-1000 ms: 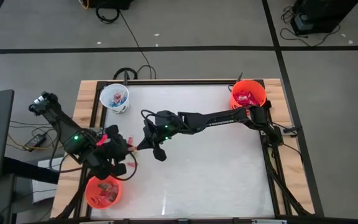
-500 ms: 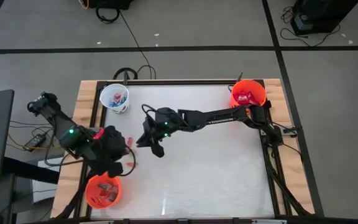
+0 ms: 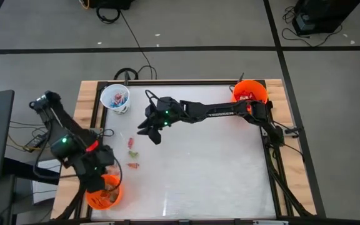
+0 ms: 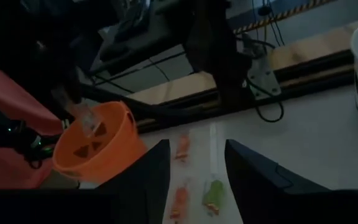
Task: Sort candy by brand, put in halloween buckets
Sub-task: Put the orange gummy into the bottom orange bucket
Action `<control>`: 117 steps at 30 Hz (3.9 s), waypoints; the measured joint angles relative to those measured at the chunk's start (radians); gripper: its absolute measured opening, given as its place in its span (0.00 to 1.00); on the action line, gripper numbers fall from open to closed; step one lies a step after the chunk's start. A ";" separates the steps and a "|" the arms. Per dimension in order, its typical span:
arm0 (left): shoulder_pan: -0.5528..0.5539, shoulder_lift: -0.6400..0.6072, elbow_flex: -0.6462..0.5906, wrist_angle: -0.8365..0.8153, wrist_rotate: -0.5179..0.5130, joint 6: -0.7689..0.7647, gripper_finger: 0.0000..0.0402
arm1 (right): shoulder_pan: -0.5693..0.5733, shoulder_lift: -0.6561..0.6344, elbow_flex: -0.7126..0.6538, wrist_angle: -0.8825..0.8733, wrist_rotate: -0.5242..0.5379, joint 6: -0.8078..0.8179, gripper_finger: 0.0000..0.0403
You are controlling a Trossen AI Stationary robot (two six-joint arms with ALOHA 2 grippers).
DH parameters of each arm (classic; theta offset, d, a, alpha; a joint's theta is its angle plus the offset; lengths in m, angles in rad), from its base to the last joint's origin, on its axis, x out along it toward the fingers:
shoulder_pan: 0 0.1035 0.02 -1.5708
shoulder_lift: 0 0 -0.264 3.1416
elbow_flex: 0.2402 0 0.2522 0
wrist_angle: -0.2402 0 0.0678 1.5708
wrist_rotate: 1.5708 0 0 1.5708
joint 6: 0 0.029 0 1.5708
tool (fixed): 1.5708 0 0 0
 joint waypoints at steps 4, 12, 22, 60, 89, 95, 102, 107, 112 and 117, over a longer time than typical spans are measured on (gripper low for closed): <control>-0.076 0.000 -0.075 0.089 0.002 -0.084 0.04 | -0.002 0.000 0.000 -0.030 0.000 -0.008 0.41; -0.172 0.000 -0.257 0.306 0.000 -0.232 0.04 | -0.002 0.000 0.000 -0.038 0.001 -0.010 0.41; -0.187 0.015 -0.416 0.489 0.064 -0.266 0.04 | -0.002 0.000 0.000 -0.082 0.017 -0.011 0.41; -0.002 -0.042 -0.178 0.055 -0.189 -0.488 0.52 | -0.004 0.025 0.001 -0.201 0.084 -0.019 0.41; 0.597 -0.081 -0.710 0.539 -0.193 -0.465 0.51 | -0.158 -0.072 0.000 -0.367 -0.051 -0.068 0.41; 0.668 -0.081 -0.792 0.642 -0.203 -0.425 0.49 | -0.195 -0.110 0.000 -0.433 -0.052 -0.133 0.41; 0.719 -0.081 -0.877 0.796 -0.198 -0.412 0.40 | -0.215 -0.119 0.000 -0.476 -0.062 -0.161 0.40; 0.722 -0.074 -0.879 0.785 -0.205 -0.388 0.24 | -0.215 -0.119 0.000 -0.492 -0.066 -0.177 0.40; 0.723 -0.068 -0.845 0.768 -0.201 -0.305 0.05 | -0.219 -0.119 0.000 -0.492 -0.067 -0.177 0.40; 0.723 -0.068 -0.738 0.684 -0.132 -0.195 0.05 | -0.220 -0.119 0.000 -0.491 -0.049 -0.177 0.40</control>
